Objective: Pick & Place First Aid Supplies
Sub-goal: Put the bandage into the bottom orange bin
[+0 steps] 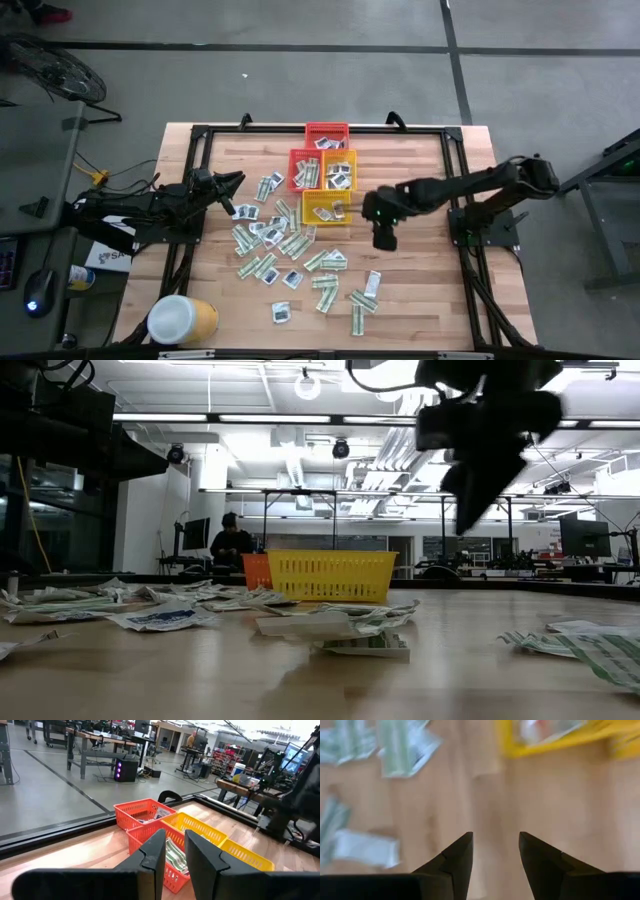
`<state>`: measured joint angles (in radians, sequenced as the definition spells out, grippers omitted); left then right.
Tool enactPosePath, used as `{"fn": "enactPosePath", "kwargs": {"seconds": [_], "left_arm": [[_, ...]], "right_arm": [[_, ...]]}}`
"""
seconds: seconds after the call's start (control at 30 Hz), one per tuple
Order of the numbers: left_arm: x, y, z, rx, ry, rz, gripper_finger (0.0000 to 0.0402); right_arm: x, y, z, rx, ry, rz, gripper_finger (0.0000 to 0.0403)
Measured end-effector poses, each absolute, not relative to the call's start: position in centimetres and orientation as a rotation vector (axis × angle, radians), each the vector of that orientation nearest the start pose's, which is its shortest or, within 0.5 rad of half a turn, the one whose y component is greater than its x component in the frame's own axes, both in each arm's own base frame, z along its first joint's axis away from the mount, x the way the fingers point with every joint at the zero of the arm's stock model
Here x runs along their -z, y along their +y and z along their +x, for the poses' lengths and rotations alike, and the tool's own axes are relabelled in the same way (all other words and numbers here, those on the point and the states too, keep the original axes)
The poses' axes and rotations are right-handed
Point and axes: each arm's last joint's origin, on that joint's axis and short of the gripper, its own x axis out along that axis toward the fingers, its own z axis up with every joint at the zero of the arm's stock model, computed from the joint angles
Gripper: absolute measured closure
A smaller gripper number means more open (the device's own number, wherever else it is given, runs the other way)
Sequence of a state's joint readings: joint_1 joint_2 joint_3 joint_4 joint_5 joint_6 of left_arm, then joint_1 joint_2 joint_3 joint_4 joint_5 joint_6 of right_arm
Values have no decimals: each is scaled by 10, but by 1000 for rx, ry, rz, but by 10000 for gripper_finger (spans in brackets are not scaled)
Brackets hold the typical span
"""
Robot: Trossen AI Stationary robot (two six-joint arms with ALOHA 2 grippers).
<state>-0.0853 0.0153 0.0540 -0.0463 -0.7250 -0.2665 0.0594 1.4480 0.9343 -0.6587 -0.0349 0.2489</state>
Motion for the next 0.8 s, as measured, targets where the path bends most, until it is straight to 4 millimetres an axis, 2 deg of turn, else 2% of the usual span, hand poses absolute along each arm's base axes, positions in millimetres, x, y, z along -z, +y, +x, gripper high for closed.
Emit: {"fn": "enactPosePath", "kwargs": {"seconds": [0.2,0.4,0.8], "left_arm": [[-176,12,89,-637,-78,-254,328],[-176,12,89,-636,-78,-254,328],[-176,12,89,-636,-78,-254,328]], "right_arm": [[-200,47,261,-23,1228,322,257],[-197,64,261,-19,1233,360,255],[-159,110,275,-29,1299,410,250]]}}
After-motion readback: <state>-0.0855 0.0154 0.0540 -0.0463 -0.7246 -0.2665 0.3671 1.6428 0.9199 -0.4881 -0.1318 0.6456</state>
